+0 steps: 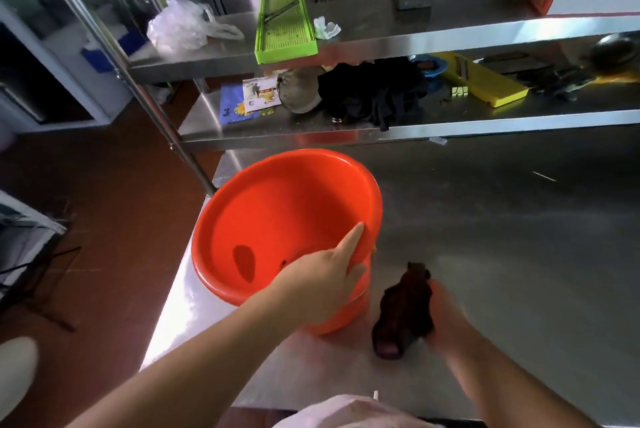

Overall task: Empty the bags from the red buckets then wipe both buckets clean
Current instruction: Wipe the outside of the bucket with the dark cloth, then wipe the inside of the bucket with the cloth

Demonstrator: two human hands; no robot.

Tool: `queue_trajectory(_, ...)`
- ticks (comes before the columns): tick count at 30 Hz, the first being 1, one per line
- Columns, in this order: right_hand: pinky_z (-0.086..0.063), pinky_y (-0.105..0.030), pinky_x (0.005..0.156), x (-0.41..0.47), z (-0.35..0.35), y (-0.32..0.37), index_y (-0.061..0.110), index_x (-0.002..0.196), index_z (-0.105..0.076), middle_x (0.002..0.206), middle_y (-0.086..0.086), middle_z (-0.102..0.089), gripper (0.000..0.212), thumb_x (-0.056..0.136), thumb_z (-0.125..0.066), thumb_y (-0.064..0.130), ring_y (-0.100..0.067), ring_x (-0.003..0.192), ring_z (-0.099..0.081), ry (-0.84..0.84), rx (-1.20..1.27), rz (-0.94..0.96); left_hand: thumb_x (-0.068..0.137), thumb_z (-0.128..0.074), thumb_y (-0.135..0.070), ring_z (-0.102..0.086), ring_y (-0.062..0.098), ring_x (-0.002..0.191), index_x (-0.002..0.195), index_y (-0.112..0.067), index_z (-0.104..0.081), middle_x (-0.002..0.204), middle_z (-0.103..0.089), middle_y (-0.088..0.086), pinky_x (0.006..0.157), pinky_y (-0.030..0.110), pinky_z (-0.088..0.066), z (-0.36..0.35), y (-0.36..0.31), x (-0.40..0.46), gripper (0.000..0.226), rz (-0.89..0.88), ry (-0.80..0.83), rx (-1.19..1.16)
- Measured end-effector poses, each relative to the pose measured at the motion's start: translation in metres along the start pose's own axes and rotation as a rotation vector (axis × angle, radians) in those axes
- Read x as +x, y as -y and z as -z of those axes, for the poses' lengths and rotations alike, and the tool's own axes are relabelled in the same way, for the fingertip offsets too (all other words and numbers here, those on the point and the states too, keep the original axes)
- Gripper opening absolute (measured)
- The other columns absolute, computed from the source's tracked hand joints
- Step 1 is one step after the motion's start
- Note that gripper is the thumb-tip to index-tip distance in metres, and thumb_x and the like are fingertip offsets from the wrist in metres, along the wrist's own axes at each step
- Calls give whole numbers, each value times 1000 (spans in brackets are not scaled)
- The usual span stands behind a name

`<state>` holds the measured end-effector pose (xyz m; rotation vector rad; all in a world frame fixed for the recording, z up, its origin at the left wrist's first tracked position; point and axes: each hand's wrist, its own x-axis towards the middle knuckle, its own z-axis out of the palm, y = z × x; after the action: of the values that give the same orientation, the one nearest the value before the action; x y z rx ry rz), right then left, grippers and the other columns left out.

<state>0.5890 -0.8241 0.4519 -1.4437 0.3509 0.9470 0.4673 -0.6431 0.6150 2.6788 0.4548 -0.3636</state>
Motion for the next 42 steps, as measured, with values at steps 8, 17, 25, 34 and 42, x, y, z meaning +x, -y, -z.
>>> queue_trajectory(8, -56, -46, 81, -14, -7, 86, 2, 108, -72, 109, -23, -72, 39, 92, -47, 27, -36, 88, -70, 43, 280, 99, 109, -34, -52, -66, 37, 109, 167, -38, -1, 134, -66, 4, 86, 41, -50, -21, 11, -42, 68, -48, 43, 137)
queue_trajectory(17, -58, -56, 84, -26, -42, 123, 7, 100, -76, 100, -15, -77, 32, 81, -65, 29, -31, 89, -75, -130, 223, 242, 106, -41, -51, -68, 41, 100, 143, -28, -29, 119, -70, 5, 76, 45, -50, -29, 47, -82, 45, -153, 86, 190)
queue_trajectory(25, -51, -39, 87, -48, -127, 186, 45, 107, -60, 98, 12, -65, 32, 76, -54, 48, -18, 95, -62, -278, -369, 684, 105, -43, -53, -61, 24, 125, 149, -32, -43, 142, -62, -6, 103, 38, -48, 12, 101, -78, 49, -180, -228, 88)
queue_trajectory(34, -43, -30, 77, -26, -243, 204, 33, 113, -66, 101, 8, -65, 41, 79, -59, 54, -19, 89, -58, -334, -634, 806, 103, -54, -29, -52, 32, 128, 139, -18, -58, 136, -59, 5, 104, 45, -45, 69, 207, -35, 37, 174, -540, -109)
queue_trajectory(42, -44, -46, 98, 3, -284, 166, 17, 138, -48, 141, -15, -36, 64, 89, -56, 59, -37, 127, -38, -433, -1310, 754, 105, -48, -32, -45, 37, 130, 150, -14, -42, 142, -49, 11, 104, 48, -43, 64, 225, 8, 48, 228, -445, -151)
